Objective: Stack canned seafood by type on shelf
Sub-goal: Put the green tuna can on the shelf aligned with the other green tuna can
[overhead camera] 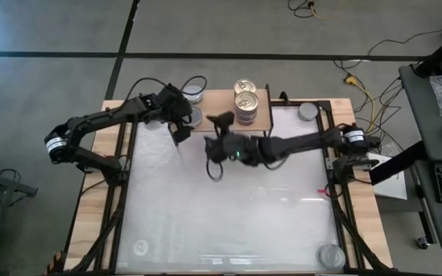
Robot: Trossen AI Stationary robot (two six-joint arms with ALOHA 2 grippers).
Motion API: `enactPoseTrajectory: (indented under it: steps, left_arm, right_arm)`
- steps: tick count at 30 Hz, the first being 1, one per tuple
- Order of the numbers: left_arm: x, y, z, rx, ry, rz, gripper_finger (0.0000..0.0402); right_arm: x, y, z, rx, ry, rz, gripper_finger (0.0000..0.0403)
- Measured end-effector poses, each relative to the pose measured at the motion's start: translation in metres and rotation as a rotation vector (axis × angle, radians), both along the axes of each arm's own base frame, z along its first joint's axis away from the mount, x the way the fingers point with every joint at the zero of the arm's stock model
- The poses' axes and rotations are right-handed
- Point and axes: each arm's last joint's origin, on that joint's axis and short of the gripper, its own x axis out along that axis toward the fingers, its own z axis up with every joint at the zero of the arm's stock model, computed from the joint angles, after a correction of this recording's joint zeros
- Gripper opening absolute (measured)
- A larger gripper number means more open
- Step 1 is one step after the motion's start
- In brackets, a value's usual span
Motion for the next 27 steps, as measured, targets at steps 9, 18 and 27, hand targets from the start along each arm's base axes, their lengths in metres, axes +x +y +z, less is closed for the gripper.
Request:
enactPoseTrajectory:
  steps: [9,18,27]
  left_arm:
    - [0.002,0.001,0.001,0.011,-0.022,-0.005,0.0400]
    - [0.002,0.001,0.001,0.014,-0.020,-0.004,0.0400]
    - [0.002,0.001,0.000,0.027,-0.007,-0.024,0.0400]
  right_arm:
    - [0.014,-0.052,-0.019,-0.011,0.025,0.043,0.0252]
    - [0.013,-0.088,-0.017,0.152,-0.102,0.164,0.0076]
    - [0.010,-0.102,-0.017,0.184,-0.110,0.183,0.0010]
